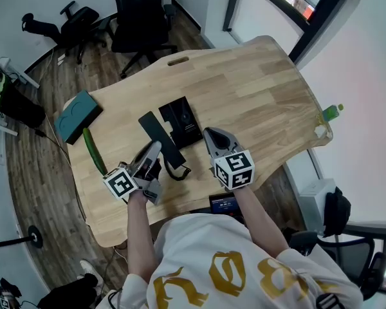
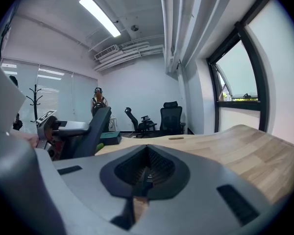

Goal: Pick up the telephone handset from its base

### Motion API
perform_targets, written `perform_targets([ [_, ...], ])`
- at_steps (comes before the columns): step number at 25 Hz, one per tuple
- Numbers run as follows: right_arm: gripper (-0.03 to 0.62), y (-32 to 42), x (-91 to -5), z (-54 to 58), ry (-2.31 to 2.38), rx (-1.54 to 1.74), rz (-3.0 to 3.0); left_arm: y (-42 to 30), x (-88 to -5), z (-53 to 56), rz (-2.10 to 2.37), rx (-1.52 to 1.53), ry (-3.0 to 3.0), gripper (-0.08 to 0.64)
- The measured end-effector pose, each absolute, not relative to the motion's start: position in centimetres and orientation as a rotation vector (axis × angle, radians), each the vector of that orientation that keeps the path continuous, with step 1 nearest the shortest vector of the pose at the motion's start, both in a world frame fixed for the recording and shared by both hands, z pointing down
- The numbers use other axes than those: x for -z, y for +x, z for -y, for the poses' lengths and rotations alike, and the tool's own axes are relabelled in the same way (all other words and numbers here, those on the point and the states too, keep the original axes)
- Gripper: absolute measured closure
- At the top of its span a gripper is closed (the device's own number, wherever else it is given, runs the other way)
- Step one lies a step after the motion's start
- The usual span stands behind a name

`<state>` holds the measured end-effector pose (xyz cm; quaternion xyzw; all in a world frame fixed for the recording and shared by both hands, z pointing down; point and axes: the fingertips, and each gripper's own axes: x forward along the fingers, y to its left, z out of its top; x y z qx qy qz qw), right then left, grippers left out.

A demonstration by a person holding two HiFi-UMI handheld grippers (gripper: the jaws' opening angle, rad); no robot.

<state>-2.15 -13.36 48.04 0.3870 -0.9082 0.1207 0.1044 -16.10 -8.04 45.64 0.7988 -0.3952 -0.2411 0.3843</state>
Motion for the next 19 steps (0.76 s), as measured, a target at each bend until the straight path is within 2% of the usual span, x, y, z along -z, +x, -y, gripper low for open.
perform_targets([
  [19, 0.588, -2.01, -47.95, 13.98, 1.153, -0.338, 2.668, -15.49, -46.3, 8.19, 0.959, 0.591, 2.013, 0.489],
])
